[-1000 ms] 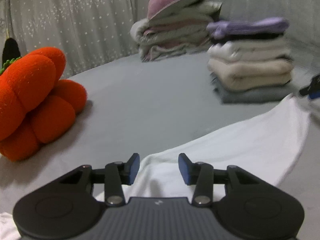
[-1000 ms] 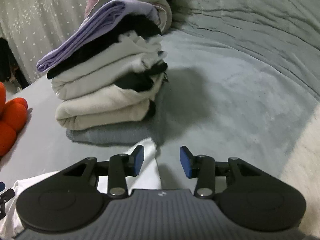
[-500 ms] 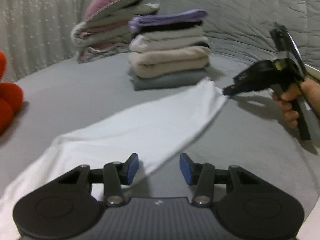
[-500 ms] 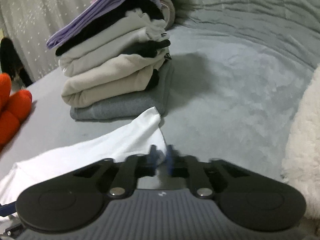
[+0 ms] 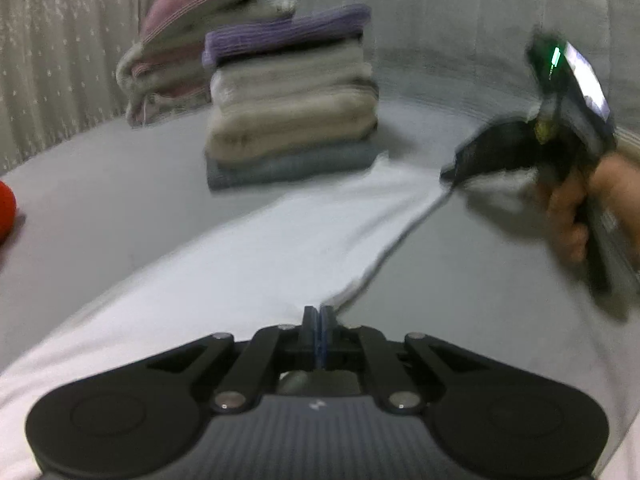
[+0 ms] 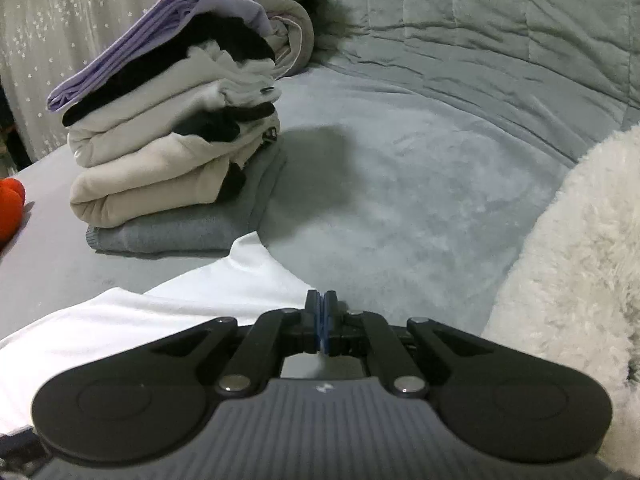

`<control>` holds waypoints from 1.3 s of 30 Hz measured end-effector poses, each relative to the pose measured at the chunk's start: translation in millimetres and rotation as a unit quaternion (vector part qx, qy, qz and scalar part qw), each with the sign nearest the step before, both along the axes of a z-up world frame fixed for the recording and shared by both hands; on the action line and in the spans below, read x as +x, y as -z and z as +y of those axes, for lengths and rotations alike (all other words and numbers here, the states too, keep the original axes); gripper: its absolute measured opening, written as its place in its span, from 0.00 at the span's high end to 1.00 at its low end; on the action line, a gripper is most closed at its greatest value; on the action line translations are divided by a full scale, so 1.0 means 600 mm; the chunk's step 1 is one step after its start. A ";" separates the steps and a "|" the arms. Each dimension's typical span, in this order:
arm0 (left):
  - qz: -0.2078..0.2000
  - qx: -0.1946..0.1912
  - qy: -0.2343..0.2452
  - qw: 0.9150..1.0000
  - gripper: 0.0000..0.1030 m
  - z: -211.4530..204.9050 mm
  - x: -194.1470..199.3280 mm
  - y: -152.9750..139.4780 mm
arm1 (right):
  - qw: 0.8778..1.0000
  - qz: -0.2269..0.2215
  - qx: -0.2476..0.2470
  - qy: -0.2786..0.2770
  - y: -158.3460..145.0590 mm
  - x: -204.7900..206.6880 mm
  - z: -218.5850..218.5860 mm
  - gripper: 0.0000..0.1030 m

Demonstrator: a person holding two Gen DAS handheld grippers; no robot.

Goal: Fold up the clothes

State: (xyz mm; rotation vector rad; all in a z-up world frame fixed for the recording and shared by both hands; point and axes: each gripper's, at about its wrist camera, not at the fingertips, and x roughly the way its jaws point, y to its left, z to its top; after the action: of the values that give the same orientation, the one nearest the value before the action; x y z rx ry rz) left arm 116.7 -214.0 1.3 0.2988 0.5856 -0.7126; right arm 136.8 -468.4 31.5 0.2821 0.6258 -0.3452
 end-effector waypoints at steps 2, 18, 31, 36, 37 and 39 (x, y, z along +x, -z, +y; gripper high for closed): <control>-0.006 0.000 -0.003 1.000 0.94 0.003 -0.006 0.002 | 1.000 -0.001 -0.004 0.002 -0.002 0.001 0.004 0.96; -0.025 -0.027 -0.119 0.992 0.50 0.158 -0.013 -0.068 | 0.998 -0.030 -0.008 -0.050 -0.061 -0.009 0.098 0.66; -0.028 -0.002 -0.256 0.966 0.35 0.366 0.041 -0.100 | 0.981 -0.049 0.027 -0.184 -0.096 0.071 0.320 0.66; -0.023 0.010 -0.305 0.952 0.34 0.457 0.064 -0.102 | 0.962 -0.053 0.016 -0.267 -0.099 0.103 0.419 0.61; -0.022 0.009 -0.316 0.948 0.34 0.476 0.068 -0.101 | 0.957 -0.053 0.006 -0.285 -0.098 0.107 0.437 0.60; -0.020 0.007 -0.338 0.941 0.34 0.515 0.078 -0.099 | 0.942 -0.052 -0.017 -0.332 -0.092 0.113 0.472 0.60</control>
State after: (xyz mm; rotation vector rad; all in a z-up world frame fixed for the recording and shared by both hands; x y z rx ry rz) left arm 163.6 94.7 60.5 0.1084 0.6065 -0.0372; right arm 204.5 -185.3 86.5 0.0441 0.5736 0.3075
